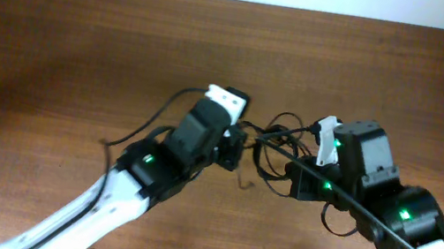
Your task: Untangle cables
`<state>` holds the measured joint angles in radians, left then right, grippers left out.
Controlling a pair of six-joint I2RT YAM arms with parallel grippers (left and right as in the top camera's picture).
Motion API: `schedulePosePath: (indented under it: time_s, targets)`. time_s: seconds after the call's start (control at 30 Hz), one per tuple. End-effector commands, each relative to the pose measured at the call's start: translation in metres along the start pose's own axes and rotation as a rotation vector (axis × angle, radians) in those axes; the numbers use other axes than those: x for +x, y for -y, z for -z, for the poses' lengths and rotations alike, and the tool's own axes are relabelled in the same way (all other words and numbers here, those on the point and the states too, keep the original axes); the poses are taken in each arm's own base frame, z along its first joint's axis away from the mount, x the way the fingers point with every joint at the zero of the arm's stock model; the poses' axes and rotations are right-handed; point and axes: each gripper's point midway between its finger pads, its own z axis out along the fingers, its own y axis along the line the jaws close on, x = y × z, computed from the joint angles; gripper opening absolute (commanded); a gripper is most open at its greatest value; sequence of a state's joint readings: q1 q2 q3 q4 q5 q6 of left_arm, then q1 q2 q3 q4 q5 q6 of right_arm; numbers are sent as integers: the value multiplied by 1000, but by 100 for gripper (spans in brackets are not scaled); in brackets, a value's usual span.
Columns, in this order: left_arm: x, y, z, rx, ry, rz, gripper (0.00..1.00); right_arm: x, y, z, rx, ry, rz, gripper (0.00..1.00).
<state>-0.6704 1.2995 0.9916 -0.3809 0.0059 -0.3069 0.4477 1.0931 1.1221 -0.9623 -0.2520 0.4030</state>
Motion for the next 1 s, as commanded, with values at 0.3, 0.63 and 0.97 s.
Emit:
schedulePosePath:
  time_s: [0.3, 0.63, 0.97]
  targets:
    - [-58, 32, 133, 394, 290, -127, 0, 5, 63, 4, 367, 27, -304, 4]
    - [-47, -89, 115, -234, 312, 453, 2, 9, 33, -5, 194, -45, -229, 4]
    - [9, -57, 15, -28, -89, 372, 0, -25, -119, 31, -657, 125, 496, 4]
